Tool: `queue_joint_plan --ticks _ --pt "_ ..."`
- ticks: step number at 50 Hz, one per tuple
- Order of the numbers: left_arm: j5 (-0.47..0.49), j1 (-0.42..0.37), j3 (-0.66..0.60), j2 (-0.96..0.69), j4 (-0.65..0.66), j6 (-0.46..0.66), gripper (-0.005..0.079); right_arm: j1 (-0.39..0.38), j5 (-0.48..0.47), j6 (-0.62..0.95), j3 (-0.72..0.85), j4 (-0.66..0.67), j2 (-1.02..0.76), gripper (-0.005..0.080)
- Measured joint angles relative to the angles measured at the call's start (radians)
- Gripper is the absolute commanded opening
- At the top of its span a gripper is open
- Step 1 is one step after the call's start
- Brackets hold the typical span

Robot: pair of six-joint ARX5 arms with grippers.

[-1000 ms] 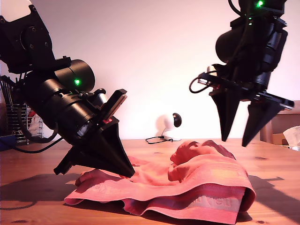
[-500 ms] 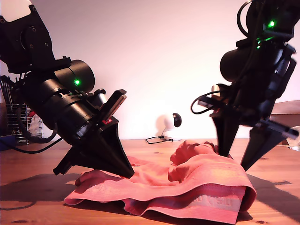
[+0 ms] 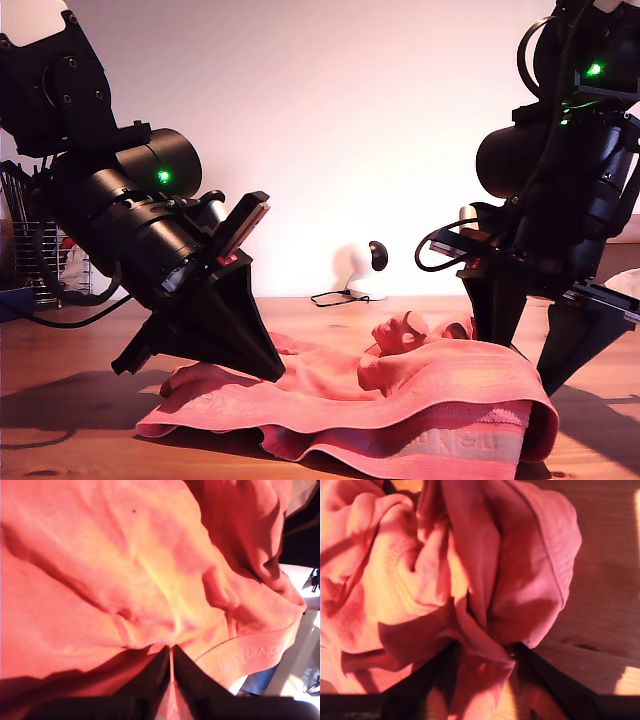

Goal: Fold the underwear in front of you. After folding it, place it to the right side.

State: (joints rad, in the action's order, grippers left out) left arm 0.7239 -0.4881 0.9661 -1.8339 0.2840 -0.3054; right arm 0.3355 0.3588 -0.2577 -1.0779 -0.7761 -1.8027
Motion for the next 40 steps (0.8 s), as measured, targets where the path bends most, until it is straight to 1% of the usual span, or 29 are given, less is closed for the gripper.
queue_joint_plan --ticks 8,15,25,28,34,40 --pt "0.0 0.0 0.0 0.0 0.0 0.0 -0.0021 0.0 -0.008 0.02 -0.01 -0.073 0.0 0.0378" --pt "0.0 0.0 0.0 0.0 0.0 0.0 -0.0021 0.0 -0.061 0.028 -0.026 -0.108 0.0 0.0379" --pt "0.0 0.0 0.0 0.0 -0.002 0.0 -0.0021 0.0 -0.099 0.043 -0.027 -0.153 0.0 0.0379" --pt "0.0 0.0 0.0 0.0 -0.005 0.0 -0.0021 0.0 -0.109 0.045 -0.027 -0.151 0.0 0.0379" --pt "0.0 0.0 0.0 0.0 -0.013 0.0 -0.0021 0.001 -0.103 0.024 -0.027 -0.102 0.0 0.0378" --pt "0.0 0.0 0.0 0.0 -0.014 0.0 -0.0021 0.02 -0.103 0.012 -0.027 -0.078 0.0 0.0378"
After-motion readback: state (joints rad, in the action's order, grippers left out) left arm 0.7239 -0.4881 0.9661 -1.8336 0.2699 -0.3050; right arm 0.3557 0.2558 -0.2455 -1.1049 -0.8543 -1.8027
